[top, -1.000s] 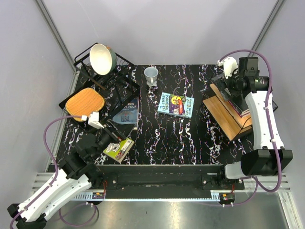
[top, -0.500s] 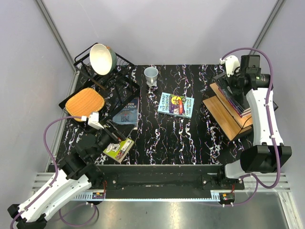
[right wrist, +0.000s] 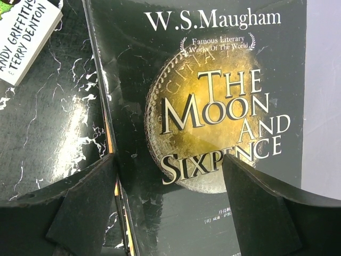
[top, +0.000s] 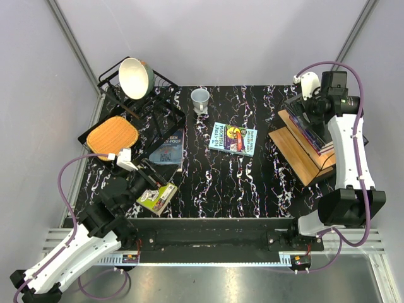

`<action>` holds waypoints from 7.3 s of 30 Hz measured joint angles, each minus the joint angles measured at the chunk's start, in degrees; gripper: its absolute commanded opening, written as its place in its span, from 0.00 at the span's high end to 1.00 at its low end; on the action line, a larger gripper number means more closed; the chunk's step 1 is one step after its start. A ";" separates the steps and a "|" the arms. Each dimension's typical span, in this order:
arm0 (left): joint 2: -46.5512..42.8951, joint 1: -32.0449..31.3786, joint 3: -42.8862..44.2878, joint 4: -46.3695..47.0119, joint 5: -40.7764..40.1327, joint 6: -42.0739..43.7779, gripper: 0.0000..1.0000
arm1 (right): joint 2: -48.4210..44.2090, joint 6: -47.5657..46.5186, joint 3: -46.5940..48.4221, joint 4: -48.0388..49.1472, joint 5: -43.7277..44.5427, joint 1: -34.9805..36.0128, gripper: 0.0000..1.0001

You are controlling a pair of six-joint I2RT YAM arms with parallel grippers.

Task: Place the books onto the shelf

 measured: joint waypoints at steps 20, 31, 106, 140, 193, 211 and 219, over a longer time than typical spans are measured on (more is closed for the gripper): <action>0.22 0.00 0.00 -0.02 0.02 -0.04 0.01 | 1.49 1.77 1.20 0.72 0.59 -0.04 0.14; 0.22 0.00 -0.02 0.00 0.04 -0.04 0.01 | 2.14 2.84 2.75 0.94 0.15 -0.31 0.00; 46.03 6.78 5.16 7.30 19.54 9.94 0.01 | 32.44 27.47 -11.91 13.35 -29.90 34.07 0.20; 32.15 9.97 7.19 9.73 27.28 20.65 0.01 | 13.38 7.34 -18.64 10.38 -44.89 33.53 1.00; 47.80 13.20 4.17 29.99 42.42 -47.52 0.96 | -7.82 -10.10 -26.16 14.56 -10.84 50.53 0.95; 18.40 28.44 -0.74 13.88 41.35 -17.29 0.01 | -13.16 -7.93 -26.93 6.14 2.58 36.54 1.00; 17.99 28.50 -0.46 5.79 41.29 -8.59 0.01 | -11.91 -7.30 -32.57 10.60 16.74 31.36 1.00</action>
